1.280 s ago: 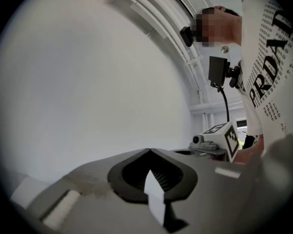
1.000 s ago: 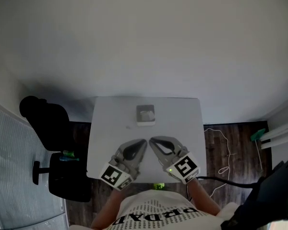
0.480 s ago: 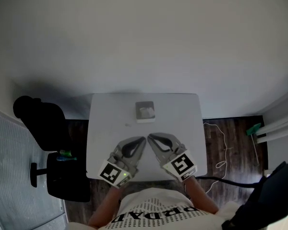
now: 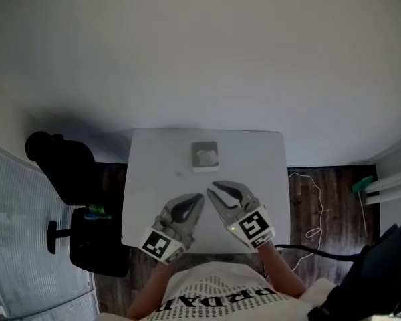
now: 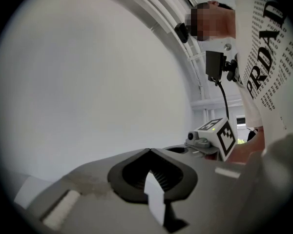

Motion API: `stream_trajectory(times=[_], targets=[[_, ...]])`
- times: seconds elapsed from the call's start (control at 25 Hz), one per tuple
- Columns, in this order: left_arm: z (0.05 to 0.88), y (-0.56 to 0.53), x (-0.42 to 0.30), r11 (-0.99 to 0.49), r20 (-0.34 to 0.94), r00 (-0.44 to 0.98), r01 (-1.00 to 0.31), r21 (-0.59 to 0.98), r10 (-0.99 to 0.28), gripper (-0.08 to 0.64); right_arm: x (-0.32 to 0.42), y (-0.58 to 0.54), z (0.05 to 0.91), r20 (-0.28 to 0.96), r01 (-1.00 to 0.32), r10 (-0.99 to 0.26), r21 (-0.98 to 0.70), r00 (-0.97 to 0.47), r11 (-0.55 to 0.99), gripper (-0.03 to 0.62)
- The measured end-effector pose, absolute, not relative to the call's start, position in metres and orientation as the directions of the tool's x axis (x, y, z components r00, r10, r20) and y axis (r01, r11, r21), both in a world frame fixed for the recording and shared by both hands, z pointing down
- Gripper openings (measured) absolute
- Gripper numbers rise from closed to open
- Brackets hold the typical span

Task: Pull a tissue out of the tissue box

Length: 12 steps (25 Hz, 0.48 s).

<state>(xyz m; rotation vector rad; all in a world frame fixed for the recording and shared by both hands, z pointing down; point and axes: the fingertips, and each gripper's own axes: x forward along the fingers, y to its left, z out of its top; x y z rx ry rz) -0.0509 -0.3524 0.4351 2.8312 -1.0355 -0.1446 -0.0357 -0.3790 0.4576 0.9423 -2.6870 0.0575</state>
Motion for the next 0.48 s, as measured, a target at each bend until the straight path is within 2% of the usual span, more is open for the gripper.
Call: stream_trajectory(times=[0.48], targets=[[0.455, -0.406, -0.041, -0.725, -0.018, 0.739, -0.656, 0.211, -0.673, -0.009, -0.027, -0.43, 0.493, 0.329, -0.628, -0.593, -0.002, -0.735, 0.778, 0.069]])
